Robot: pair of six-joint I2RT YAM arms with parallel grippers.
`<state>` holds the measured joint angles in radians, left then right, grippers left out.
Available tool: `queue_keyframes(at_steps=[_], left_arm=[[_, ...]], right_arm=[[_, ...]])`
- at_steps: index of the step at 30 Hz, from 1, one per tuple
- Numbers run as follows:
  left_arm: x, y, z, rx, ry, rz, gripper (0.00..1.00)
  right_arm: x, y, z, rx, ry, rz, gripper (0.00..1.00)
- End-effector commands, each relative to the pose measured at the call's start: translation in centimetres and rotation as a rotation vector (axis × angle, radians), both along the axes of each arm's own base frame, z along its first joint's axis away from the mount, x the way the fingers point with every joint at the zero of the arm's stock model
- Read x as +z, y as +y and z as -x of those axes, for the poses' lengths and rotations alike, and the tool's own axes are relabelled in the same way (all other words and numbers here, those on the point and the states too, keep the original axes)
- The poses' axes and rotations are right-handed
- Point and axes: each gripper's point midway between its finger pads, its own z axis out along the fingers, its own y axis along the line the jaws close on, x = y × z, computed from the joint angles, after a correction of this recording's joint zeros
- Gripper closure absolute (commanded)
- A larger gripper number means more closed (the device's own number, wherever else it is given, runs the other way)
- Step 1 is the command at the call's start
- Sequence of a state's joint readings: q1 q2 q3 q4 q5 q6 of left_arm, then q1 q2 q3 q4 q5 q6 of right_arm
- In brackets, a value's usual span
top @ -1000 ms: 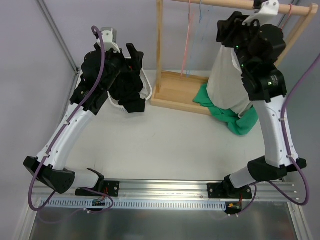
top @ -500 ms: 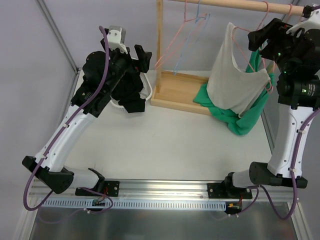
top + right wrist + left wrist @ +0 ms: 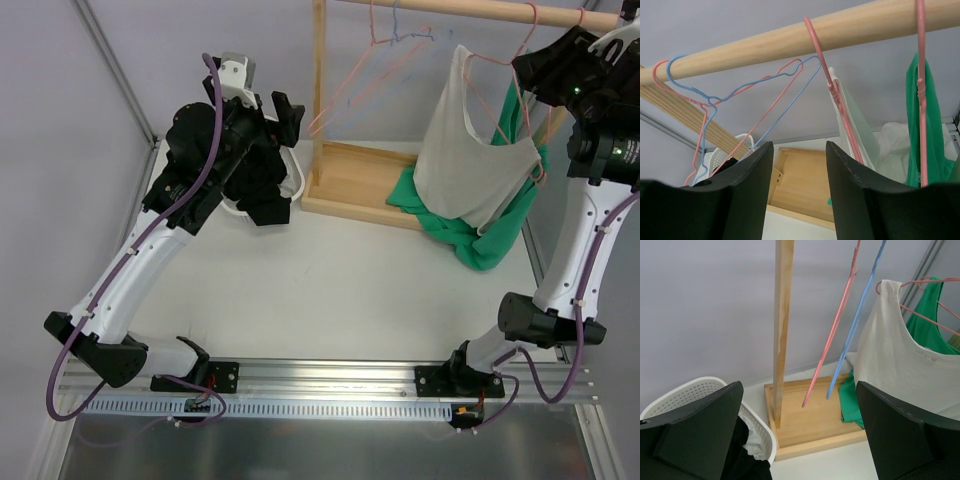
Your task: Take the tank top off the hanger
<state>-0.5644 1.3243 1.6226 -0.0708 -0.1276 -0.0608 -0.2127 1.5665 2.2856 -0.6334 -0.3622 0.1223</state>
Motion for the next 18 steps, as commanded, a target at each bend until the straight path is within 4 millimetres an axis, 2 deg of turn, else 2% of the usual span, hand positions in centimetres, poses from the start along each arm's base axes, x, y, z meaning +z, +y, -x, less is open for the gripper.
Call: queue_keyframes(at_steps=[1, 11, 12, 18], left_arm=[[2.3, -0.6, 0.7, -0.031, -0.074, 0.009, 0.01], [1.9, -1.5, 0.0, -0.048, -0.083, -0.013, 0.01], [2.6, -1.5, 0.1, -0.049, -0.104, 0.0, 0.01], [3.2, -1.9, -0.4, -0.054, -0.134, -0.013, 0.01]], right_arm=[[1.4, 0.3, -0.3, 0.039, -0.044, 0.011, 0.53], [0.6, -0.7, -3.1, 0.027, -0.048, 0.055, 0.47], [0.5, -0.8, -3.3, 0.022, -0.049, 0.058, 0.47], [0.2, -1.3, -5.0, 0.013, -0.063, 0.068, 0.45]])
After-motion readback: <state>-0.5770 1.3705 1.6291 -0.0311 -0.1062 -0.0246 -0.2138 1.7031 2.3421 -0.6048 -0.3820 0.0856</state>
